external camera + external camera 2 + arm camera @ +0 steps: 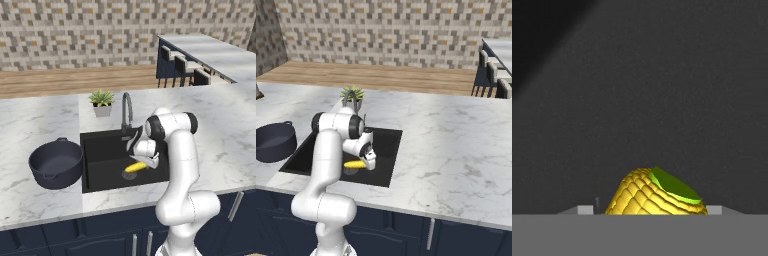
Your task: Dump the corn from the pot into the sink. Then turn on the water and wash the corn. Then turn off the water and put the corn back in the pot.
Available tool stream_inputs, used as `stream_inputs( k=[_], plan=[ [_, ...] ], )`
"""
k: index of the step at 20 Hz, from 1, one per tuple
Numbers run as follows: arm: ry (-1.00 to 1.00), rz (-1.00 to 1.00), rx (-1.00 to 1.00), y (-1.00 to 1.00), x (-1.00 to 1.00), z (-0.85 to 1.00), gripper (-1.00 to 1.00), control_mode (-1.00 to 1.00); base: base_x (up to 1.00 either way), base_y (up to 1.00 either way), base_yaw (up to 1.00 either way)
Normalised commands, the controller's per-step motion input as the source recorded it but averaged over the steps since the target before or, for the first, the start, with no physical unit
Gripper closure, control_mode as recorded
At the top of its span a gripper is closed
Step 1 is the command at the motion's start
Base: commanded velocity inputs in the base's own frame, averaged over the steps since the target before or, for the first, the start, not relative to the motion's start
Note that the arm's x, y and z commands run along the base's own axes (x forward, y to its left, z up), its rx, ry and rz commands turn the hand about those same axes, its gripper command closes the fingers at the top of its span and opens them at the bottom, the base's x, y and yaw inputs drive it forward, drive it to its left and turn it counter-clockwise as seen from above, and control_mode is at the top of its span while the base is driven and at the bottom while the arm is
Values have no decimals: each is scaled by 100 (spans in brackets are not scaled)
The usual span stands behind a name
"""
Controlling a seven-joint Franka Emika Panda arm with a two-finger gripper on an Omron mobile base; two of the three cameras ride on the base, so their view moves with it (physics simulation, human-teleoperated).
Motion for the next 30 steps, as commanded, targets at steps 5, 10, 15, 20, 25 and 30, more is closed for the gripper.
stream_inputs(
  k=[5, 10, 15, 20, 25, 30],
  plan=[
    [0, 0, -6, -22, -22, 22, 100, -100, 0, 0, 0],
    [0, 0, -2, -22, -3, 47, 100, -100, 0, 0, 0],
    [0, 0, 0, -18, 0, 60, 100, -100, 0, 0, 0],
    [0, 0, -1, -29, -2, 29, 100, -100, 0, 0, 0],
    [0, 0, -1, -29, -5, 38, 100, -100, 0, 0, 0],
    [0, 0, 0, -14, 0, 56, 100, -100, 0, 0, 0]
  ],
)
